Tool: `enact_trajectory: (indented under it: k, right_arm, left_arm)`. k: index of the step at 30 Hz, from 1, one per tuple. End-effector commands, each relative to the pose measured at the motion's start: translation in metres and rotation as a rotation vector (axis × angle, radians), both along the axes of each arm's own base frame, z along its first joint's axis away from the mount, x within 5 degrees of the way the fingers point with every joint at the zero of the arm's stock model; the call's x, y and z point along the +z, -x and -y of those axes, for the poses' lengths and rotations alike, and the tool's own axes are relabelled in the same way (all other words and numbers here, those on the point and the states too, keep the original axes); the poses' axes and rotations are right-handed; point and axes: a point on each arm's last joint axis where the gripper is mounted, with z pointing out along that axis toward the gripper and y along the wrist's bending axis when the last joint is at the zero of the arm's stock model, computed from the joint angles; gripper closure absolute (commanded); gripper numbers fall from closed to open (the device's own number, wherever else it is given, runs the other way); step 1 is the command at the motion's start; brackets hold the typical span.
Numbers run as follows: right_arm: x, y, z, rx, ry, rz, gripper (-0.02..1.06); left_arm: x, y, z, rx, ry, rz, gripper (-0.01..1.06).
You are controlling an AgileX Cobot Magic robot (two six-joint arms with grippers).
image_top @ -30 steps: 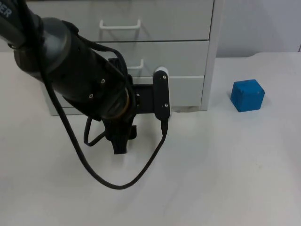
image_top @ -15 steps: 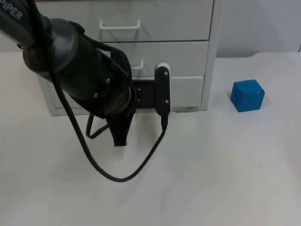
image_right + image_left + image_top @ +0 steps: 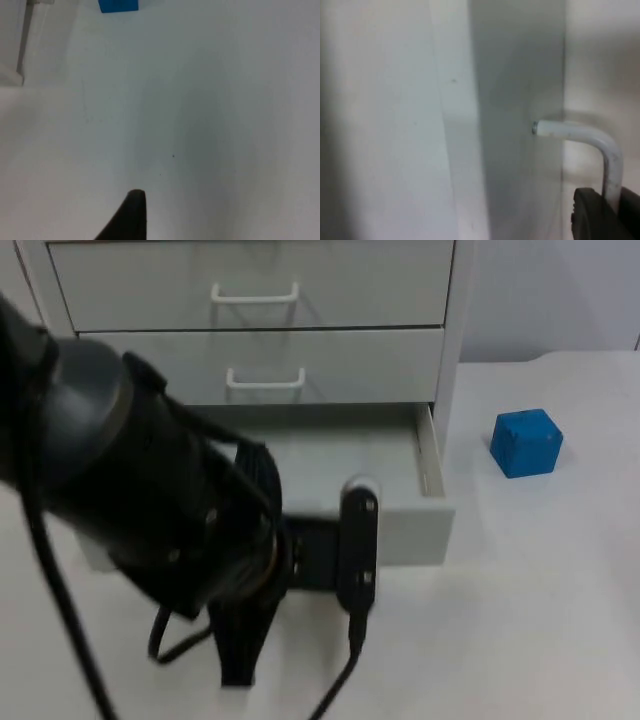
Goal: Open the drawer with the left hand, place the block into the drawer with the right hand, then close the drawer with the left hand.
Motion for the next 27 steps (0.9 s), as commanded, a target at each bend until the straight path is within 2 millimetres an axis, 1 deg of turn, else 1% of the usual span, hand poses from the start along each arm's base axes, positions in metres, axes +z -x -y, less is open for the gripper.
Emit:
enact_trajectory:
  k: [1, 3, 15, 17, 18, 20, 21, 22, 23, 24, 25, 26, 27]
  right_arm:
    - [0.001, 0.000, 0.001, -0.006, 0.003, 0.011, 0.00]
    - [0.001, 0.000, 0.001, -0.006, 0.001, 0.010, 0.00]
    - [0.001, 0.000, 0.001, -0.006, 0.001, 0.010, 0.00]
    - [0.001, 0.000, 0.001, -0.006, 0.001, 0.010, 0.00]
    - [0.001, 0.000, 0.001, -0.006, 0.001, 0.010, 0.00]
    - [0.001, 0.000, 0.001, -0.006, 0.001, 0.010, 0.00]
    - [0.001, 0.000, 0.001, -0.006, 0.001, 0.010, 0.00]
    - [0.001, 0.000, 0.001, -0.006, 0.001, 0.010, 0.00]
    - [0.001, 0.000, 0.001, -0.006, 0.001, 0.010, 0.00]
    - [0.001, 0.000, 0.001, -0.006, 0.001, 0.010, 0.00]
    - [0.001, 0.000, 0.001, -0.006, 0.001, 0.010, 0.00]
    - [0.001, 0.000, 0.001, -0.006, 0.001, 0.010, 0.00]
    - [0.001, 0.000, 0.001, -0.006, 0.001, 0.010, 0.00]
  left_arm:
    - [-0.007, 0.017, 0.000, -0.019, 0.011, -0.066, 1.05]
    - [-0.009, 0.023, 0.001, -0.018, 0.008, -0.079, 1.05]
    - [-0.009, 0.023, 0.002, -0.021, 0.014, -0.084, 1.04]
    - [-0.009, 0.023, 0.002, -0.021, 0.014, -0.084, 0.98]
    - [-0.008, 0.023, 0.001, -0.020, 0.014, -0.081, 0.93]
    - [-0.006, 0.023, 0.002, -0.020, 0.019, -0.077, 0.76]
    - [-0.006, 0.023, 0.002, -0.020, 0.019, -0.077, 0.76]
    - [-0.005, 0.023, 0.002, -0.018, 0.023, -0.075, 0.66]
    - [-0.001, 0.022, 0.002, -0.016, 0.033, -0.068, 0.52]
    - [0.001, 0.022, 0.002, -0.009, 0.041, -0.065, 0.43]
    - [0.001, 0.022, 0.002, -0.009, 0.041, -0.065, 0.43]
    - [0.005, 0.022, 0.003, 0.001, 0.054, -0.061, 0.36]
    - [0.009, 0.022, 0.003, 0.020, 0.077, -0.062, 0.32]
